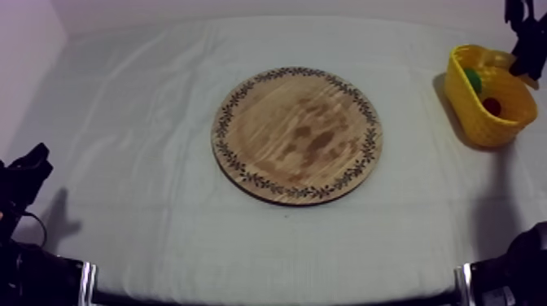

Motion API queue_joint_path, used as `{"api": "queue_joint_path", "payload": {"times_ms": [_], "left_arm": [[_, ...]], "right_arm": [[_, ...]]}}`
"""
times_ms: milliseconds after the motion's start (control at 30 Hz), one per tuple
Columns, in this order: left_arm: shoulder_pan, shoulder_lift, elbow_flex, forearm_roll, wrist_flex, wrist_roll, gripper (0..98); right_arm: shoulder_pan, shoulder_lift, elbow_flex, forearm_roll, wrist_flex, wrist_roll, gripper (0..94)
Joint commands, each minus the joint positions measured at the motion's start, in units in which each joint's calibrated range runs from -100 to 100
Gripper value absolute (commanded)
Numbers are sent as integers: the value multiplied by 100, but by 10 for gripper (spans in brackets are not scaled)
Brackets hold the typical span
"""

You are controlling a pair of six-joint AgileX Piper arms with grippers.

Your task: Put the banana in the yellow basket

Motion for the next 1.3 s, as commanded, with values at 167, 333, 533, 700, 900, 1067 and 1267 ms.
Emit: {"api": "queue_joint_path", "payload": {"times_ms": [167, 333, 533, 700, 900, 1067, 1267], "left_arm": [[-1, 3, 4, 1, -2, -1, 1], [-1, 3, 4, 1, -2, -1, 1], [-1, 3, 4, 1, -2, -1, 1], [-1, 3, 4, 1, -2, -1, 1], [-1, 3, 4, 1, -2, -1, 1], [-1, 3, 4, 1, -2, -1, 1], [-1, 3, 4, 1, -2, -1, 1]], "right_arm": [[-97, 105, 215, -14, -436, -129, 321], [-216, 383, -18, 0, -603, -273, 332], [-256, 700, -291, -24, -834, -473, 435], [-203, 690, -301, -94, -983, -562, 533], [-137, 353, -220, -238, -920, -553, 291], [-126, -250, 362, -296, -1347, -761, 52], [-307, -1686, 2111, 202, -3508, -2406, 9]]}}
